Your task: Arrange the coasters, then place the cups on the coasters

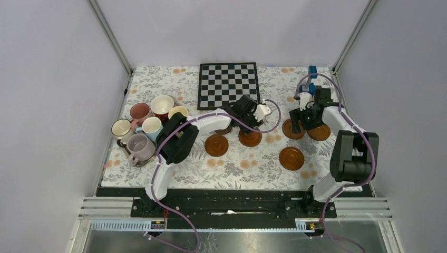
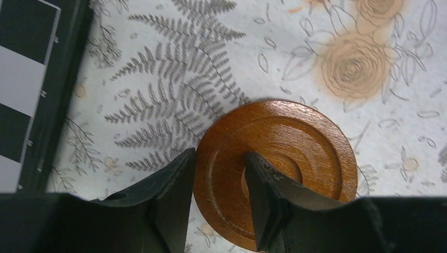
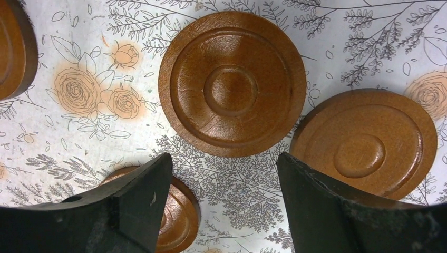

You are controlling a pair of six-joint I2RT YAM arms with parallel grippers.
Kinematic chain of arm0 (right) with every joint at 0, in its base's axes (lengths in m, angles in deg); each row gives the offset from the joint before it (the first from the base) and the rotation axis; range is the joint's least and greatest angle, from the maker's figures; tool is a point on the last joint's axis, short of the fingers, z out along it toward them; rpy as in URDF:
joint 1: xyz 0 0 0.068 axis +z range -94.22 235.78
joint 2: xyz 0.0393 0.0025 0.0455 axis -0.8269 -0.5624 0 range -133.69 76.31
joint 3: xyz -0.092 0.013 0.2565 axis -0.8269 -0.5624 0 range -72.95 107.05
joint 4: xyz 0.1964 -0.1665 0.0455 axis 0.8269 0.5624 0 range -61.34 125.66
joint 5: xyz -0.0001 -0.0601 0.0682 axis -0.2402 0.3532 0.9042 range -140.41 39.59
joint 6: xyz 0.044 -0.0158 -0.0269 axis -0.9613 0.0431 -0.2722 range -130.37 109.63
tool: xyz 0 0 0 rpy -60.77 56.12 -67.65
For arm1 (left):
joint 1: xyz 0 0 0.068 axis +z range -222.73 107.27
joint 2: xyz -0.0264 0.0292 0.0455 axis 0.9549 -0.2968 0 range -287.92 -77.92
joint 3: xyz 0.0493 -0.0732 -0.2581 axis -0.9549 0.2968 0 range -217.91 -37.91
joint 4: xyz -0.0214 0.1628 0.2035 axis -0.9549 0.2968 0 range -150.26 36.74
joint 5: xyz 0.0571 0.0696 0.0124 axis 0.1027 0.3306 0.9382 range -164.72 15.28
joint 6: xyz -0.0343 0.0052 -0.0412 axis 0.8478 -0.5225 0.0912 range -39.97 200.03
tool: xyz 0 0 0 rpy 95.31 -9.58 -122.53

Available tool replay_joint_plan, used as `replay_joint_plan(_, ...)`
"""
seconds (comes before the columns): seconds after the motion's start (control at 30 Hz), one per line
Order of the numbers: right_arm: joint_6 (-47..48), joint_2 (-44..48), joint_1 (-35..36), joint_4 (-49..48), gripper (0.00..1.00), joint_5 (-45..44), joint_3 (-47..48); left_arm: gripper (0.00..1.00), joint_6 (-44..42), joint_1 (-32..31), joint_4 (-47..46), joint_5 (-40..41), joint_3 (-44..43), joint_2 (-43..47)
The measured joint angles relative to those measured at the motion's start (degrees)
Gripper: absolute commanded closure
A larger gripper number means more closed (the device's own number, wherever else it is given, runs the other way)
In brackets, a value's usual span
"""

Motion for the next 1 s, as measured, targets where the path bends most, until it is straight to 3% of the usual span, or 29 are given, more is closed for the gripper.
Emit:
replay_joint_plan(0.17, 0.0, -1.4, 0.7, -0.6, 0.22, 0.0, 0.0, 0.58, -0.7, 0.7, -0.6, 0.8, -3.9, -2.7)
replay_joint_plan(0.6, -0.5, -6.3, 4.4, -3.2, 0.31, -0.4, 0.1, 0.23, 3.0, 6.1, 5.9, -3.8, -9.2, -3.5)
replay_joint_plan(0.83, -1.0, -8.1, 6.1, -4.5, 0.35, -1.6, 0.7, 0.21, 6.8, 6.4, 9.4, -8.9, -8.2, 6.0)
replay_joint_plan(1.0, -1.5, -8.6, 9.1, -5.0, 0.38, -1.5, 0.7, 0.23, 9.0, 9.5, 8.5, -12.5, -2.1, 16.7)
